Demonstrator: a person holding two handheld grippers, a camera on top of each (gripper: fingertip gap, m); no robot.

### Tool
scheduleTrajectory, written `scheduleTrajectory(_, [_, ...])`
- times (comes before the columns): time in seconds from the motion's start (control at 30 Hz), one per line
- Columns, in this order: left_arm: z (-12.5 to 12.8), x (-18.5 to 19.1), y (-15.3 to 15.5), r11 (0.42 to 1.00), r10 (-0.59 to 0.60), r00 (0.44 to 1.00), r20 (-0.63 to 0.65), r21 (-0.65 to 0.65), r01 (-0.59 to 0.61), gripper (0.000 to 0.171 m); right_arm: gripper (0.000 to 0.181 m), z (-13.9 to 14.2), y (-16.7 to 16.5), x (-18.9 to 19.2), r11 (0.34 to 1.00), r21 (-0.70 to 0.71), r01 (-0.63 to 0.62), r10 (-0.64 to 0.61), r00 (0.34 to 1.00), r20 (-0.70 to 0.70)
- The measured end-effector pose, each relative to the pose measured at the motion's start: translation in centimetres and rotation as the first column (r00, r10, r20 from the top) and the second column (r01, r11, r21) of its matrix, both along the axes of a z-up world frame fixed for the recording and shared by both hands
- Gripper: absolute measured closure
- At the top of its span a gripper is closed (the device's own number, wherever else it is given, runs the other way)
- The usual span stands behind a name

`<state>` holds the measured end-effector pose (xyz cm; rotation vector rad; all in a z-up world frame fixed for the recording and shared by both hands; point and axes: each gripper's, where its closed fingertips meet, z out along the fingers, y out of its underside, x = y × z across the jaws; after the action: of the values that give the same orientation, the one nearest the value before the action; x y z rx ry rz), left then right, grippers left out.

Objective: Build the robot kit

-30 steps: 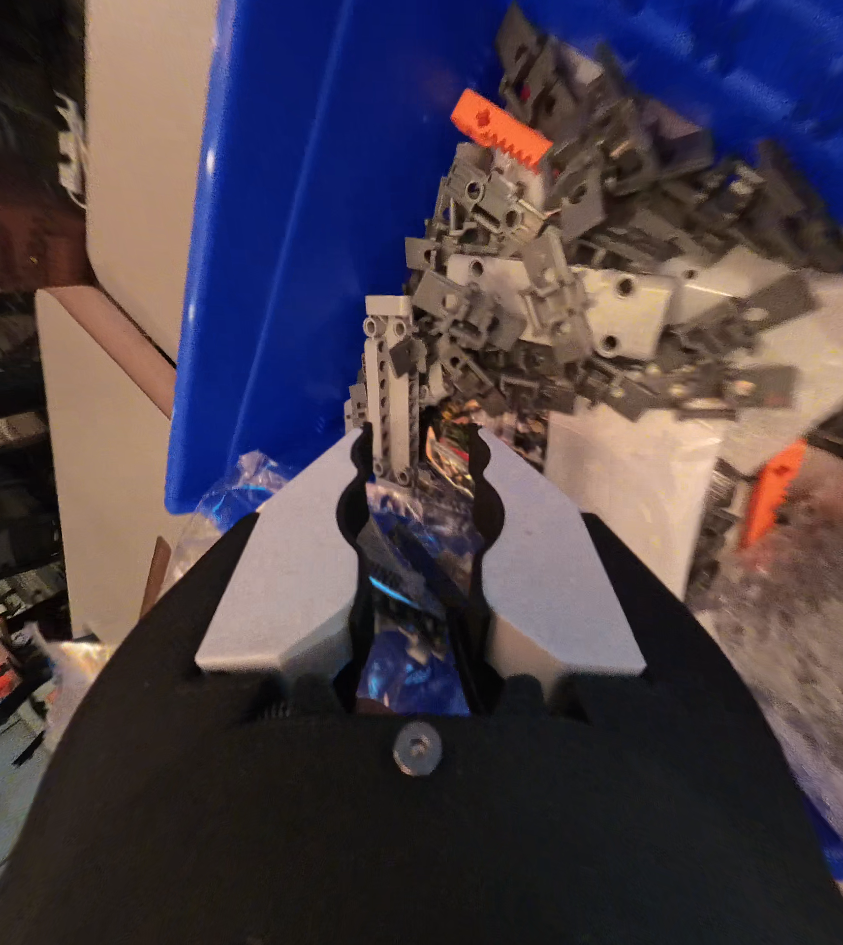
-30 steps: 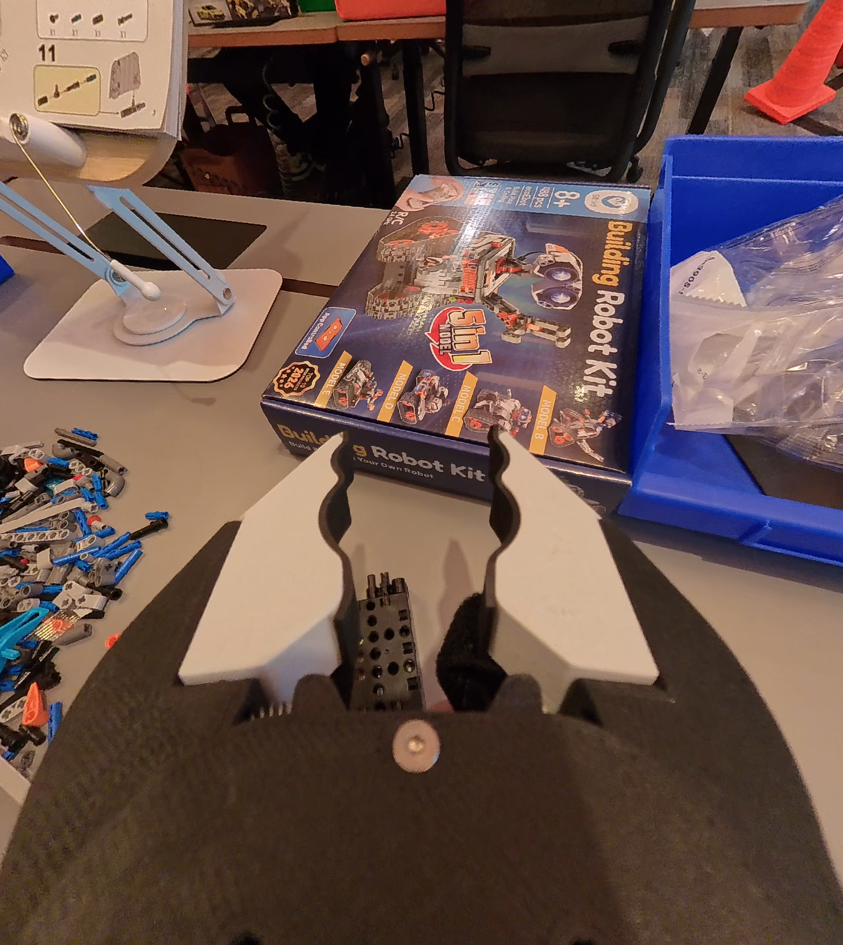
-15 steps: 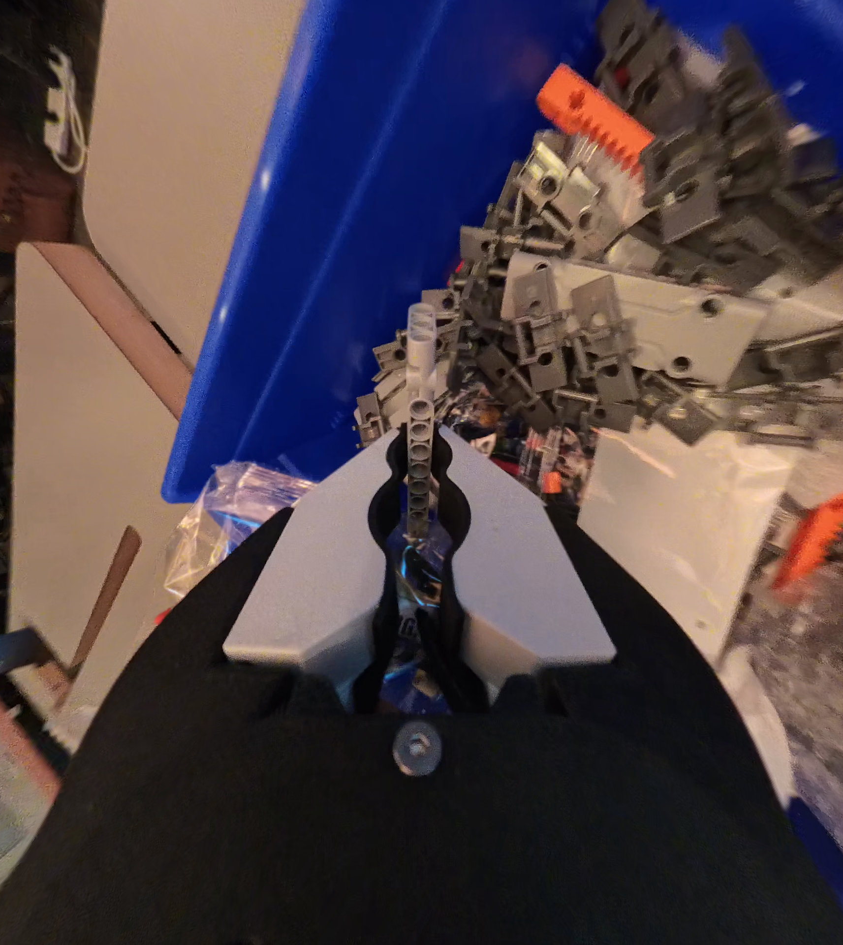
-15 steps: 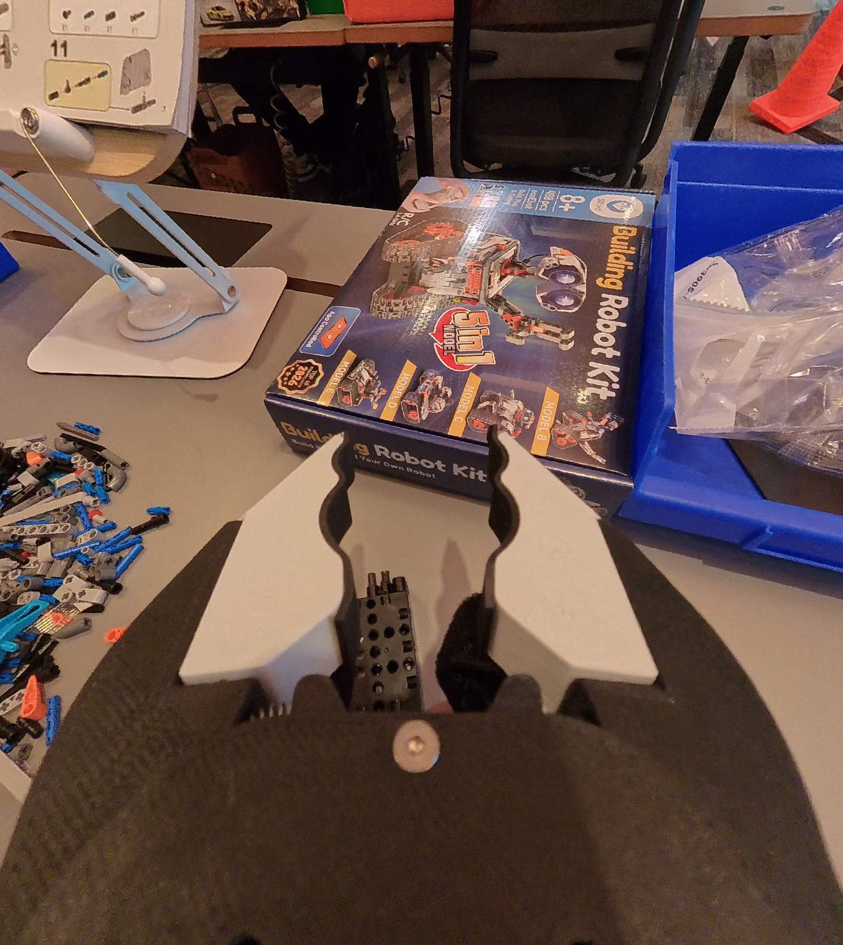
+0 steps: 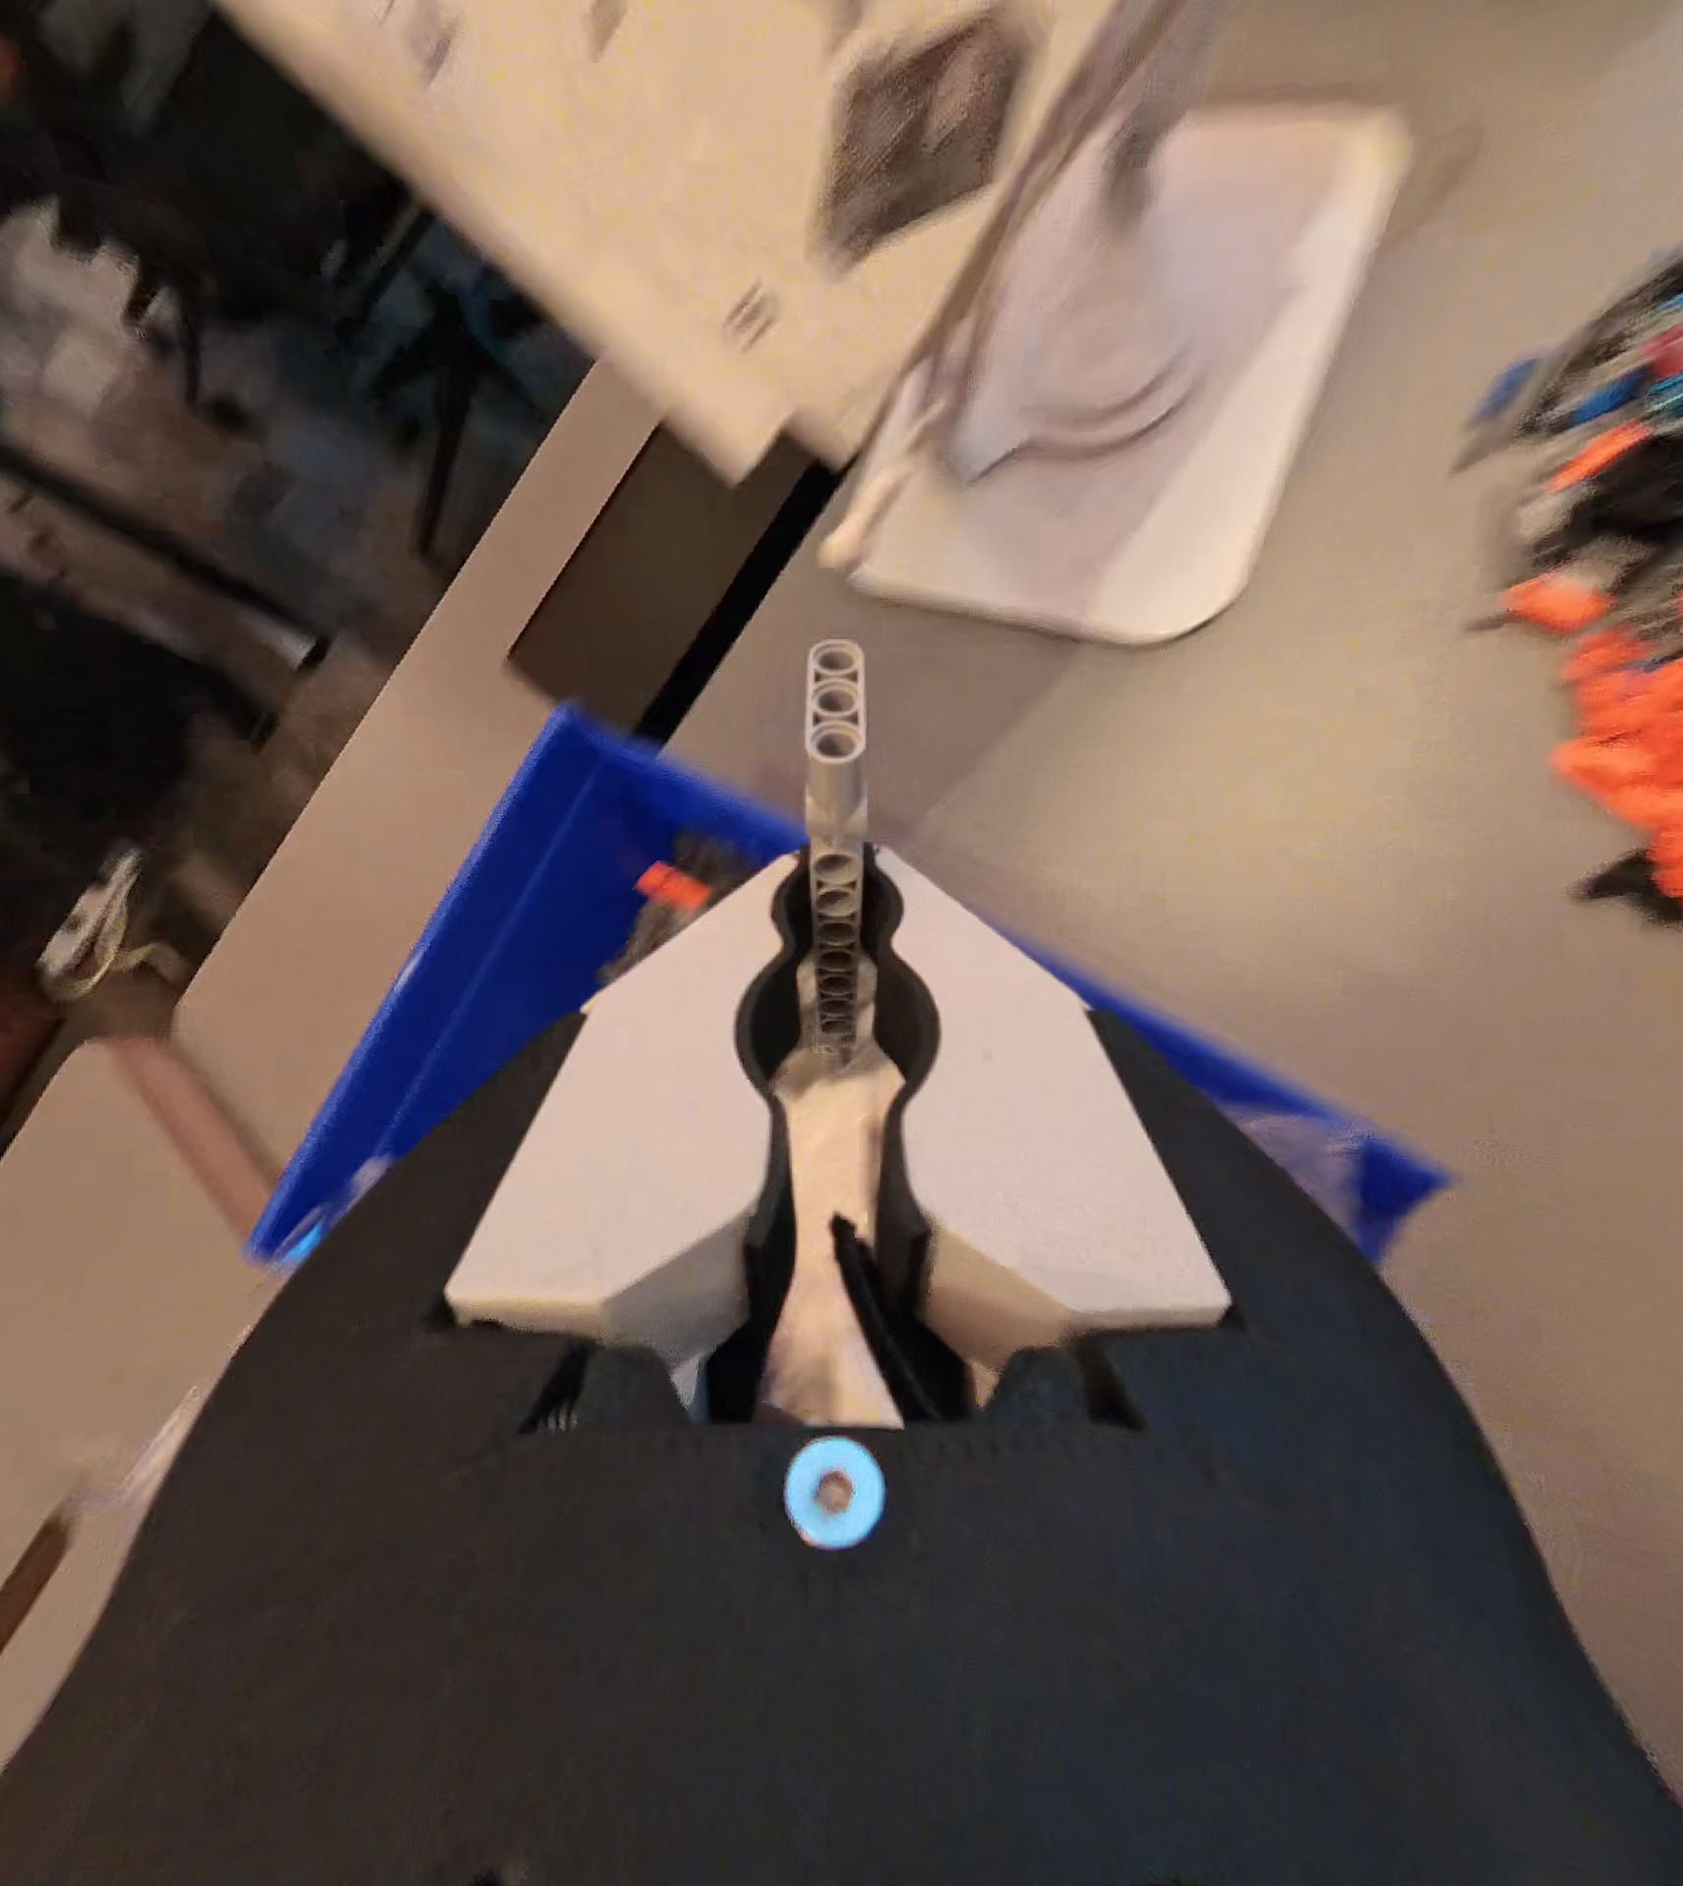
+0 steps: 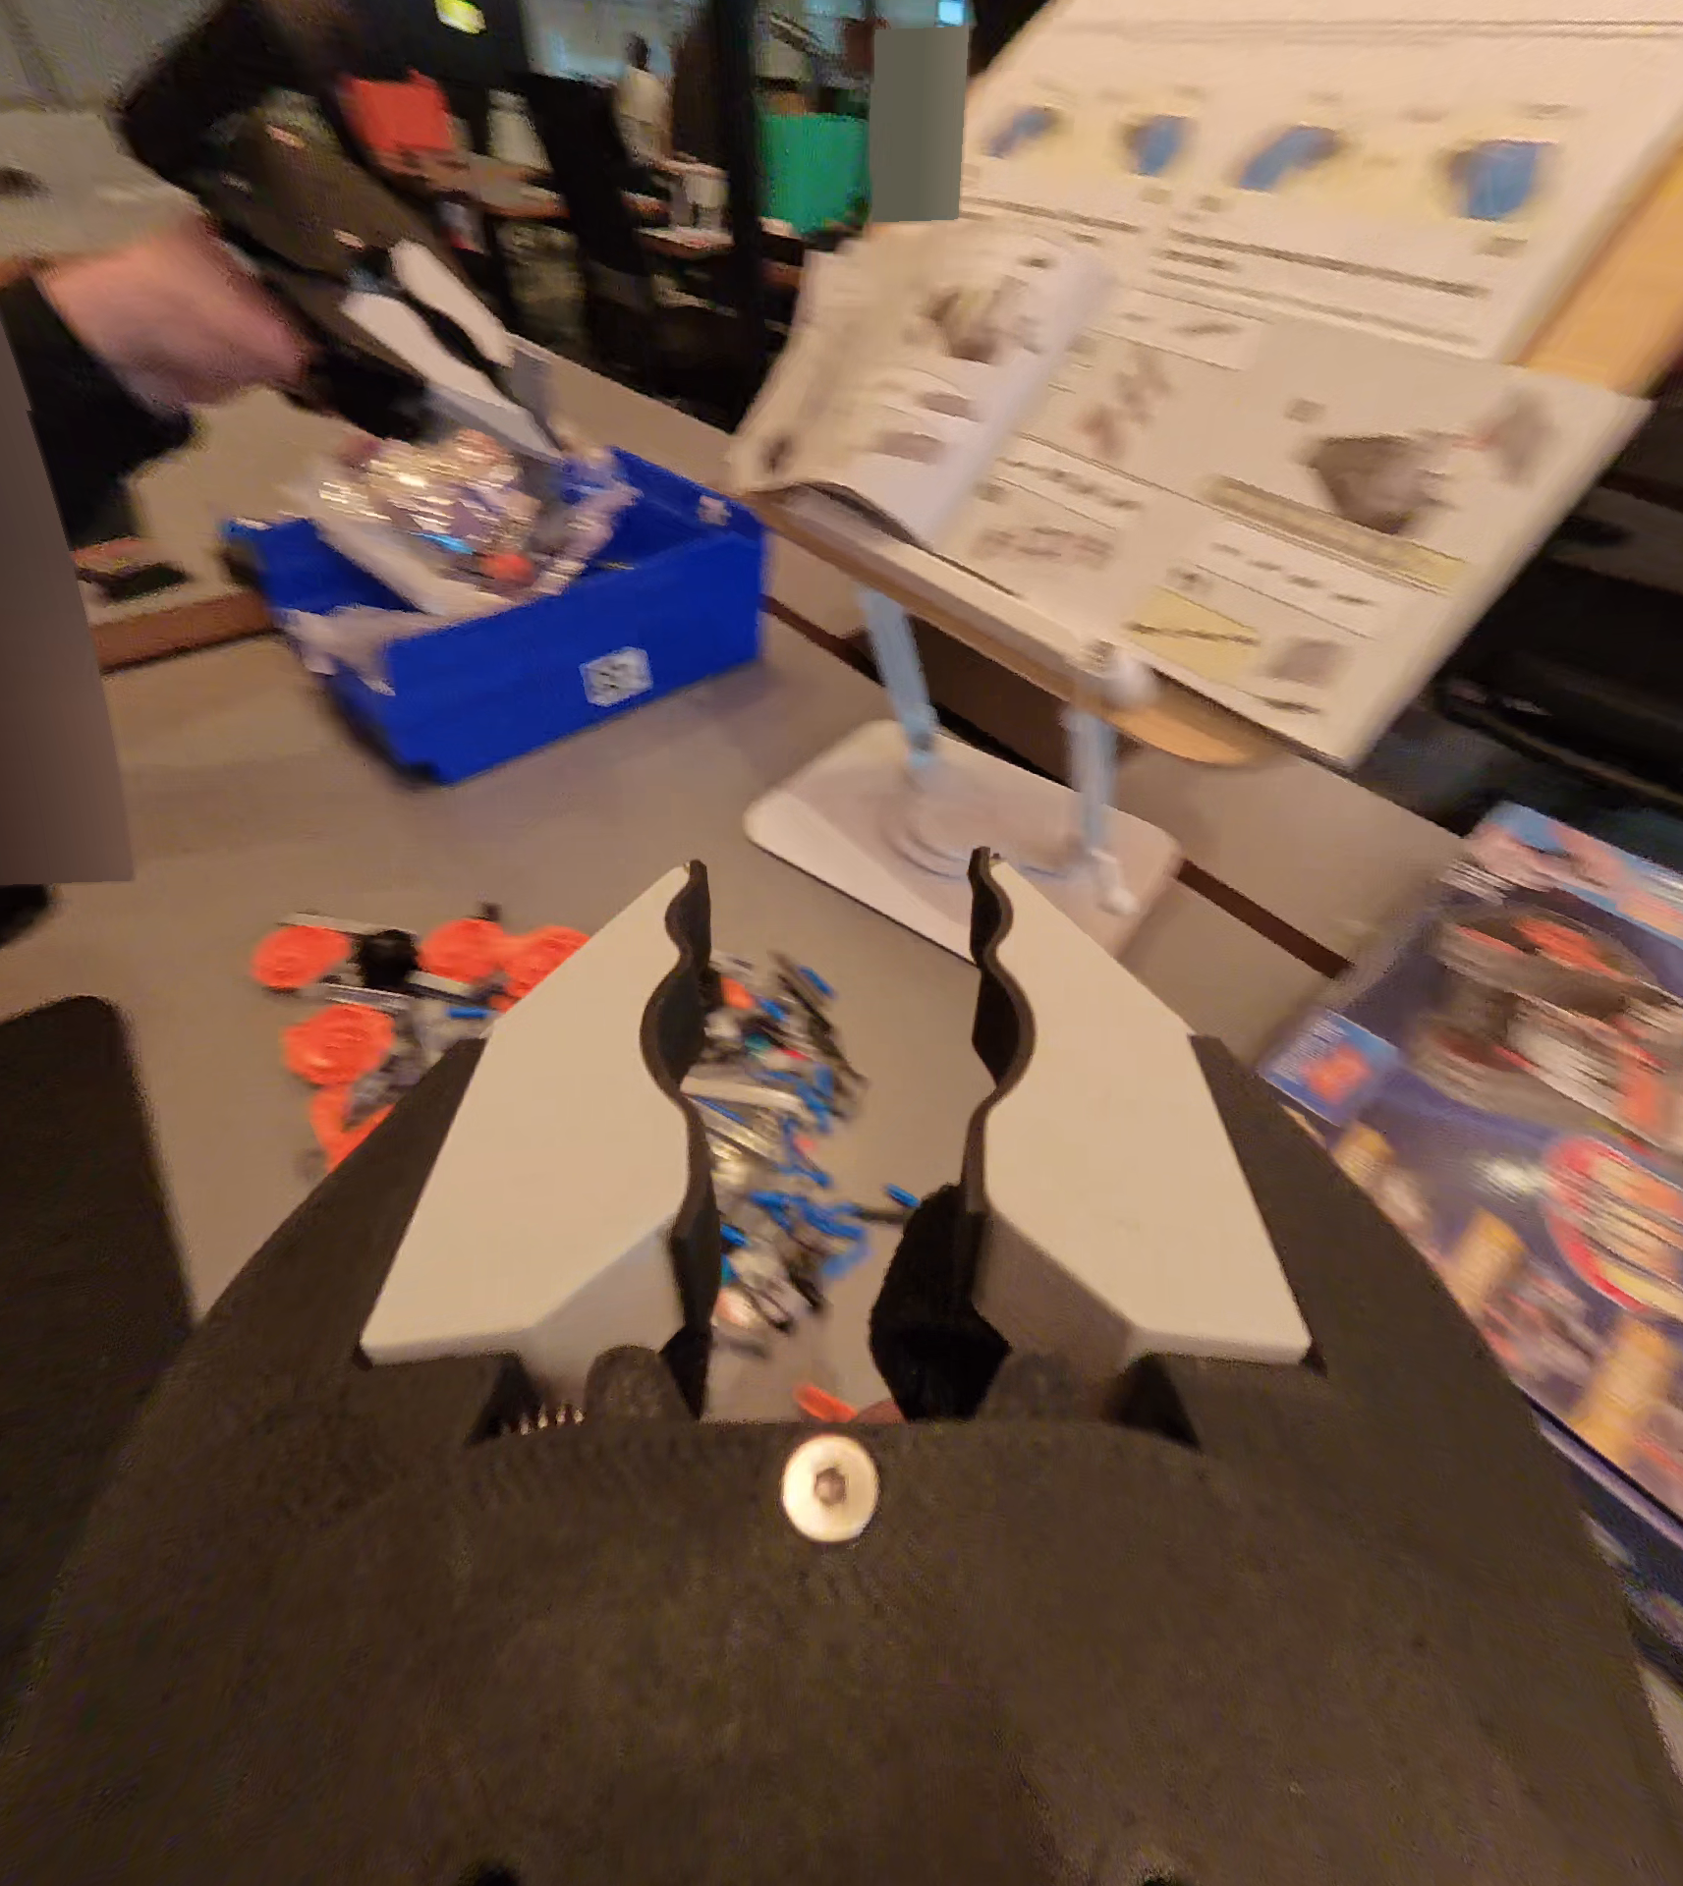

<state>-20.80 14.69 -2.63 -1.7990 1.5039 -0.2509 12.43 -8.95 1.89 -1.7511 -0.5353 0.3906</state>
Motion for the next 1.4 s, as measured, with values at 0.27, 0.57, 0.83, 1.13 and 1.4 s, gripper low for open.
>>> scheduleTrajectory(0.27, [-0.3,12.7,-16.9,0.88,-0.418,0.873,0.251,-0.125,0.457,0.166,0.134,-2.7,1.1,-15.7,0.929,-0.09,-0.358,0.338,0.923,-0.182])
scheduleTrajectory(0.57, [-4.0,16.5,-23.4,0.781,-0.548,0.799,0.248,-0.193,0.595,0.166,0.173,-4.8,1.1,-19.2,0.866,-0.126,-0.484,0.439,0.856,-0.274])
scheduleTrajectory(0.83, [-1.3,10.5,-14.9,0.929,-0.369,0.926,0.075,-0.004,0.371,0.151,0.176,-9.5,2.2,-13.7,0.917,-0.246,-0.314,0.352,0.927,0.132])
scheduleTrajectory(1.13, [-1.3,-4.6,4.2,0.99,0.096,0.971,-0.22,0.124,-0.07,0.152,0.171,-16.5,0.4,-14.2,0.914,-0.272,-0.302,0.406,0.686,0.603])
scheduleTrajectory(1.4, [-10.2,-8.4,10.8,0.995,0.097,0.82,-0.565,0.038,-0.092,0.143,0.164,-17.5,-1.0,-15.3,0.875,-0.324,-0.36,0.484,0.662,0.571])
